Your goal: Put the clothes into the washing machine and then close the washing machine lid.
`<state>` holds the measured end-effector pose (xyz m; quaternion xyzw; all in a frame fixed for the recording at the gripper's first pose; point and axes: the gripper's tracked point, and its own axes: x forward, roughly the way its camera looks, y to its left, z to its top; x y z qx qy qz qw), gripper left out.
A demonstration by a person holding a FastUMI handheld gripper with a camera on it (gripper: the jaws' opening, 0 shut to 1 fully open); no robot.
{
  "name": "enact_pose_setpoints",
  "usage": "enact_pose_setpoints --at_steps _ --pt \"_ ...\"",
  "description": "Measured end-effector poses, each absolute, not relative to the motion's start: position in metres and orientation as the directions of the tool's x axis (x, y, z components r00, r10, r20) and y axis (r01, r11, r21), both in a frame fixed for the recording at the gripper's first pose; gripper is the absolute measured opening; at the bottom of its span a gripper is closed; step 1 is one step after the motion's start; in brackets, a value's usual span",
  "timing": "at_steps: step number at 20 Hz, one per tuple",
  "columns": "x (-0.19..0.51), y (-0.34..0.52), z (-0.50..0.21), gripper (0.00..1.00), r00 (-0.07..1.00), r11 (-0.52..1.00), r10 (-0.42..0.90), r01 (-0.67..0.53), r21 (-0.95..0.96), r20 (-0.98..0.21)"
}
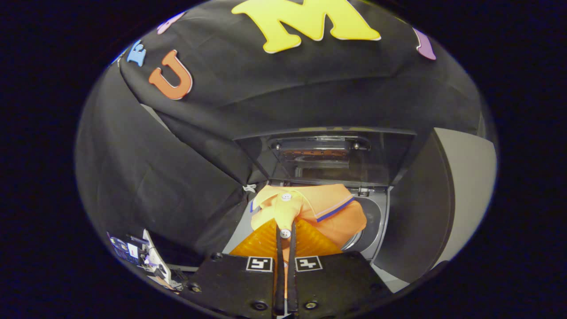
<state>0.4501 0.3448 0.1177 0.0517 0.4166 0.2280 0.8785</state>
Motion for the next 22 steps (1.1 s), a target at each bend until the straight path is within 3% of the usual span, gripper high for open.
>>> enact_pose_setpoints --at_steps 9,22 --pt "0.498 0.347 0.062 0.05 0.48 0.924 0.357 -0.31 0.225 -0.801" --pt "0.509 0.345 0.033 0.06 0.465 0.952 0.255 -0.276 0.134 -0.848"
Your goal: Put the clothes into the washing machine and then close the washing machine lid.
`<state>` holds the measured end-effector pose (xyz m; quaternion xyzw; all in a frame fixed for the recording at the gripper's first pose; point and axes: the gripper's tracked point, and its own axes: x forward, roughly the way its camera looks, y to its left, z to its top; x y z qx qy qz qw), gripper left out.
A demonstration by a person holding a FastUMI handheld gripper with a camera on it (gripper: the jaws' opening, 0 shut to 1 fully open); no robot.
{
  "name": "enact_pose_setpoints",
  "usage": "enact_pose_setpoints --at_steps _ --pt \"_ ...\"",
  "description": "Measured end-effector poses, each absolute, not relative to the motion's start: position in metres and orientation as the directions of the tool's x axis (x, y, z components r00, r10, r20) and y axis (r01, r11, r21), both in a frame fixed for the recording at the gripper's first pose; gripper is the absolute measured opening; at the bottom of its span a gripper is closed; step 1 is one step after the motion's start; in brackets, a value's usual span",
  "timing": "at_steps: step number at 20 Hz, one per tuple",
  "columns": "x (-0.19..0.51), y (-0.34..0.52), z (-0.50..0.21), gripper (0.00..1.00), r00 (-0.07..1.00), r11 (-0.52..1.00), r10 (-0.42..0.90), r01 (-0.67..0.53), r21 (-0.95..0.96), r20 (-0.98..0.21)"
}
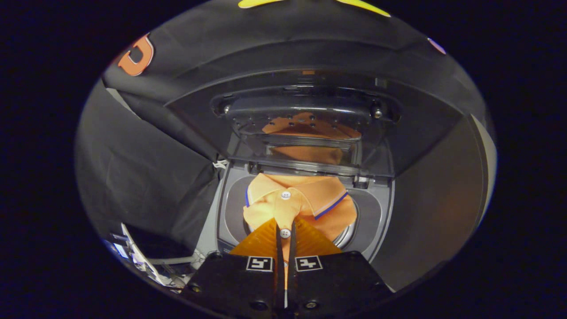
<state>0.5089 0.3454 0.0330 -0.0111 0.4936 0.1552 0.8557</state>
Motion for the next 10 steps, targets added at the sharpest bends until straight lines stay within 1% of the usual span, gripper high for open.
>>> enact_pose_setpoints --at_steps 5,7,8,10 --pt "0.5108 0.3453 0.0249 0.07 0.463 0.955 0.246 -0.268 0.13 -0.852" --pt "0.5101 0.3514 0.0262 0.14 0.447 0.945 0.278 -0.287 0.158 -0.85" --pt "0.5095 0.3512 0.0231 0.32 0.458 0.946 0.278 -0.282 0.159 -0.844" --pt "0.5164 0.3435 0.0286 0.68 0.503 0.959 0.238 -0.256 0.12 -0.831"
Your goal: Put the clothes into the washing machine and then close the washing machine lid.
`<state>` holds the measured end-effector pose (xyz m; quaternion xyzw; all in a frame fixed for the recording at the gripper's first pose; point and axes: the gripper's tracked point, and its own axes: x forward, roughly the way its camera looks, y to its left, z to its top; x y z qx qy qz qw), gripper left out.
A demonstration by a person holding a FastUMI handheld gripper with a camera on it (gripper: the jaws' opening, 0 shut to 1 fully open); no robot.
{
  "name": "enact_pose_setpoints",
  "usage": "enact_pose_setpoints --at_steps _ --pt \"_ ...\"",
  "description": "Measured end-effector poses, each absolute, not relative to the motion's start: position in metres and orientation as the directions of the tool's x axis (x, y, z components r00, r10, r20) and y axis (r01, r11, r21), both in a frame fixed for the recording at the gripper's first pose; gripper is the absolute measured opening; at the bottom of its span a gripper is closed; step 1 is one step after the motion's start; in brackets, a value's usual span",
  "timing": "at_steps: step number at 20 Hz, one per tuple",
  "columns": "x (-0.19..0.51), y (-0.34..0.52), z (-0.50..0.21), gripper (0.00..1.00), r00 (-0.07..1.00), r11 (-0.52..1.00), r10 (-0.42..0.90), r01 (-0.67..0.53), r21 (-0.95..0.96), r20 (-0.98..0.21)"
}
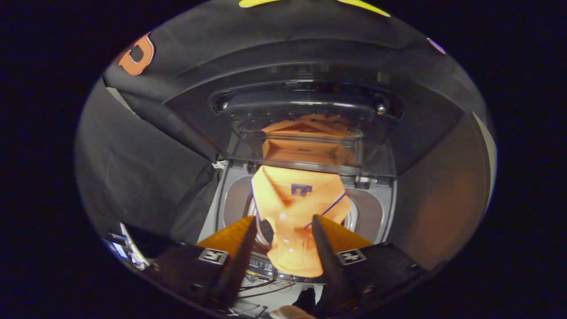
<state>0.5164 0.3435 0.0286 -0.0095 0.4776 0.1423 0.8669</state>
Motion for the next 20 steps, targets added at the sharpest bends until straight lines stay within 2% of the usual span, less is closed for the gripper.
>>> enact_pose_setpoints --at_steps 1,3,11,20 --pt "0.516 0.342 0.032 0.87 0.52 0.96 0.232 -0.257 0.108 -0.822" --pt "0.517 0.339 0.034 0.89 0.535 0.959 0.223 -0.272 0.083 -0.815" --pt "0.507 0.332 0.049 0.89 0.572 0.959 0.224 -0.272 0.075 -0.789" --pt "0.518 0.315 0.109 0.89 0.745 0.958 0.187 -0.283 -0.049 -0.641"
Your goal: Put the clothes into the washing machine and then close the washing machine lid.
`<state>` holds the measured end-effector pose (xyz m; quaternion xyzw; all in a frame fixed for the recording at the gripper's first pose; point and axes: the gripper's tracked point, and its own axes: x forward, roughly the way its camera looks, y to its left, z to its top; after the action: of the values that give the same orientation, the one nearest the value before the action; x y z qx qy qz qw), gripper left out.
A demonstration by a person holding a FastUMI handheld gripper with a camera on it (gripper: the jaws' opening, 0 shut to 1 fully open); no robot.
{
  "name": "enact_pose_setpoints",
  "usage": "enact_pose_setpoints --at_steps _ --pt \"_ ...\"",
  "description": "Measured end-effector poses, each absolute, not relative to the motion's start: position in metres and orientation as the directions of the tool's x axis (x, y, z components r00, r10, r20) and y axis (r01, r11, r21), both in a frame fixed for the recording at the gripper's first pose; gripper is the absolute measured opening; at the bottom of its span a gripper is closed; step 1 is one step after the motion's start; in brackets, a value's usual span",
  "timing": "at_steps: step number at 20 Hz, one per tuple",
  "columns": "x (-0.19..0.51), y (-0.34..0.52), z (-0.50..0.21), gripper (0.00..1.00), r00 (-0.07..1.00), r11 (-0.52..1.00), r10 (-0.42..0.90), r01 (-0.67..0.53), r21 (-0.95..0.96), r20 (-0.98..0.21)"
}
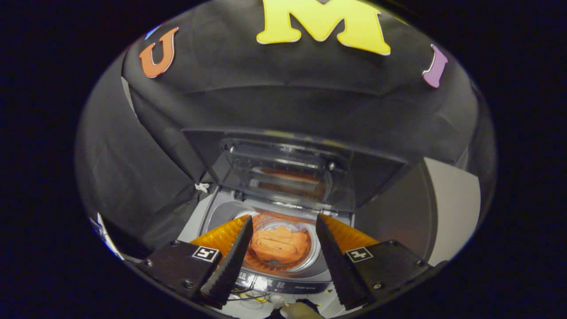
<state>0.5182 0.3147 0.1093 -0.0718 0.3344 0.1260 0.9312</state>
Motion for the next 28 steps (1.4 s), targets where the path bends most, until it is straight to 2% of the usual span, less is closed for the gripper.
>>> enact_pose_setpoints --at_steps 6,14,23,28 --pt "0.535 0.32 0.161 0.9 0.826 0.959 0.209 -0.279 -0.057 -0.523" --pt "0.562 0.32 0.196 0.9 0.878 0.971 0.166 -0.226 -0.084 -0.448" --pt "0.6 0.341 0.186 0.9 0.847 0.984 0.155 -0.18 0.0 -0.508" --pt "0.628 0.341 0.17 0.9 0.822 0.993 0.115 -0.108 0.046 -0.558"
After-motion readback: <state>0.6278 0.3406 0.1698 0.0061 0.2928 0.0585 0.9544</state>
